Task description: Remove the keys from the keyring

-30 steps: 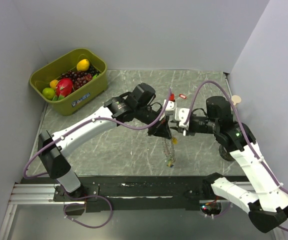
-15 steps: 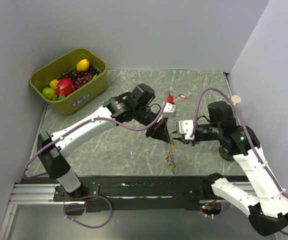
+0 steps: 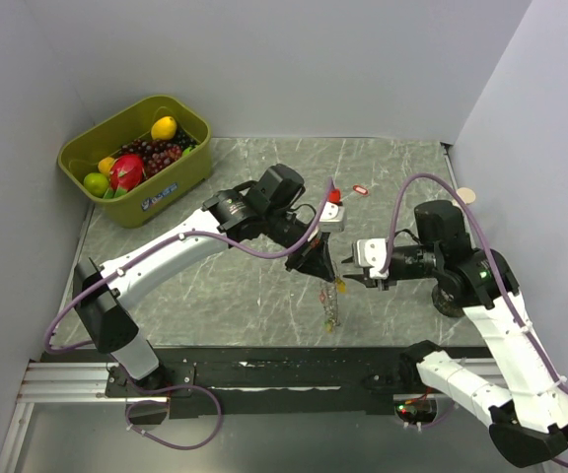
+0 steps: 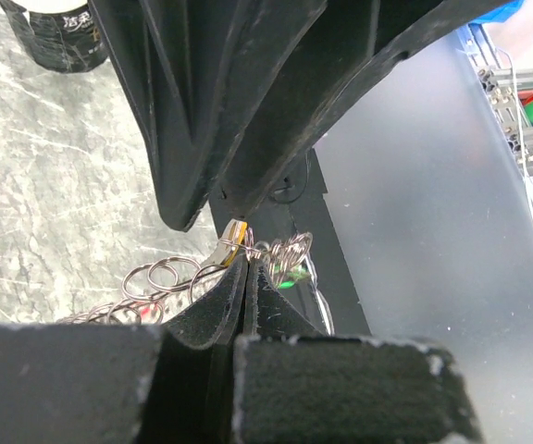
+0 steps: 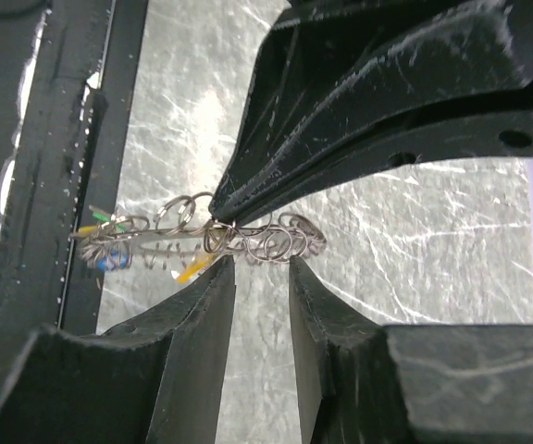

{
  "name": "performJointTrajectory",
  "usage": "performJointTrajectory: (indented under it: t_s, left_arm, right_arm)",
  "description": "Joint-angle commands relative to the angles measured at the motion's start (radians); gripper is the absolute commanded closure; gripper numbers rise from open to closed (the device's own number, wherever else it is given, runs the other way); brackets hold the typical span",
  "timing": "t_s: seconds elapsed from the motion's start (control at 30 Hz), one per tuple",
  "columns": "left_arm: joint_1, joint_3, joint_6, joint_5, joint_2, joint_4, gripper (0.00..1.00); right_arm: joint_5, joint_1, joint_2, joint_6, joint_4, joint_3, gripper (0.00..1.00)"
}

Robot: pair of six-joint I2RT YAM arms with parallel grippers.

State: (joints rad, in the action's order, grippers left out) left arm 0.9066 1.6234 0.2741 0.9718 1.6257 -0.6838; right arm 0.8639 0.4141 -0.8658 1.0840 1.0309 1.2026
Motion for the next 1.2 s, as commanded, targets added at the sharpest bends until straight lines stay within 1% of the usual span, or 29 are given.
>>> performJointTrajectory:
  t_s: [0.0,0.27,0.57,0.93,1.17]
  left_arm:
    - [-0.002,0.043,0.027,0.073,-0.044,0.003,0.99]
    - [-0.002,0.053,0.039,0.094,-0.046,-0.016,0.99]
    - [0.000,0.056,0.036,0.094,-0.036,-0.013,0.99]
    - [-0.002,0.059,0.031,0.097,-0.029,-0.014,0.99]
    - [-0.002,0.058,0.034,0.099,-0.029,-0.016,0.99]
  right_arm:
    - [0.061,-0.008,-0.010,0.011,0.014,0.041,0.62]
    - [0.066,-0.008,-0.036,0.040,0.032,0.040,0.62]
    - [0.147,-0.006,-0.044,0.068,0.090,0.037,0.62]
    - [0.172,0.015,-0.065,0.056,0.063,0.006,0.62]
    - [0.170,0.032,-0.070,0.048,0.047,-0.005,0.65]
